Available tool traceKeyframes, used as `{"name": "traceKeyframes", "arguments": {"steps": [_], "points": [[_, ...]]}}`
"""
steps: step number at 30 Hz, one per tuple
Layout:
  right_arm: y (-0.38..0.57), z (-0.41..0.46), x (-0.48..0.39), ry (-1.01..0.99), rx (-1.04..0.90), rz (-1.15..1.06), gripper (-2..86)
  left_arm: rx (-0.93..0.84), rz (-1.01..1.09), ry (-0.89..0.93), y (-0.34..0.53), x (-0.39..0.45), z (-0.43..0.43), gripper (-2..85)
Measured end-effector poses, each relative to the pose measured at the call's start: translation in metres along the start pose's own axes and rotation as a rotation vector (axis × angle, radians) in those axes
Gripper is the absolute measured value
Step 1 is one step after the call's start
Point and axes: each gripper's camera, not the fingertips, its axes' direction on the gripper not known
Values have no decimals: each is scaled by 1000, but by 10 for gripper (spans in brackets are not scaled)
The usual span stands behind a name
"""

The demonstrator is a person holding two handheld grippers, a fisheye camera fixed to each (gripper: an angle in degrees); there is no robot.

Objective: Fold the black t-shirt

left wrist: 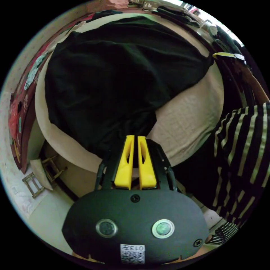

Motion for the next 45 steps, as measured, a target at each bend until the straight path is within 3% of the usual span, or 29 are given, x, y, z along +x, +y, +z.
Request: {"name": "traceKeyframes", "arguments": {"steps": [3, 6, 9, 15, 19, 25, 30, 35, 39, 45], "points": [[-38, -17, 7, -25, 127, -22, 16, 66, -56, 36, -7, -41, -26, 20], [-80, -23, 14, -38, 290, -11, 35, 156, -231, 186, -16, -102, -36, 28], [-109, -16, 35, -148, 252, 57, 57, 214, -425, 393, -8, -149, -29, 44], [-79, -9, 48, -55, 232, 33, 81, 475, -549, 271, 63, -143, -55, 153], [-79, 19, 44, -121, 161, 34, 94, 346, -477, 209, 62, -104, -20, 187], [-110, 42, 43, -112, 62, 69, 93, 224, -459, 157, 31, -103, 8, 160], [-116, 50, 54, -205, 53, 125, 69, 219, -430, 209, 29, -113, 7, 114], [-123, 61, 42, -150, -12, 117, 33, 220, -427, 270, 34, -126, 4, 66], [-112, 42, 43, -80, 109, 134, 67, 280, -443, 296, 49, -142, -10, 51], [-118, 58, 40, -98, 51, 103, 79, 356, -488, 313, 63, -159, -20, 62]]}}
